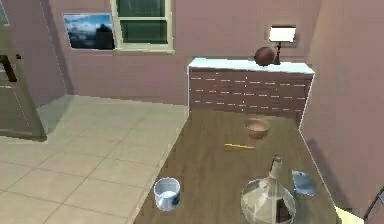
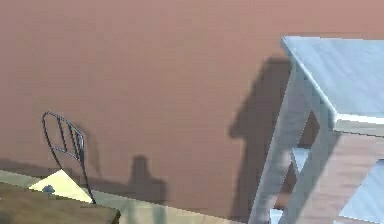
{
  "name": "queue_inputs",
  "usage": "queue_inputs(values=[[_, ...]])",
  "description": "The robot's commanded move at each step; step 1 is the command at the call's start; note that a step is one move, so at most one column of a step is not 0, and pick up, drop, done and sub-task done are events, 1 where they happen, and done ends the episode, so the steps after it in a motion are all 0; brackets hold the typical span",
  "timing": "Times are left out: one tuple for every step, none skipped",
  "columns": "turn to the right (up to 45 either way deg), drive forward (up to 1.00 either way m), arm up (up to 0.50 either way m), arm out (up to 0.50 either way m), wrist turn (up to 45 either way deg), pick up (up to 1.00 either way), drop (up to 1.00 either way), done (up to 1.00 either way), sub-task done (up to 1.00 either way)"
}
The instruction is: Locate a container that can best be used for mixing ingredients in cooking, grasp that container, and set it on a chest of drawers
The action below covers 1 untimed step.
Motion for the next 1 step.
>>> queue_inputs(values=[[-45.0,0.0,0.0,0.0,0.0,0.0,0.0,0.0,0.0]])
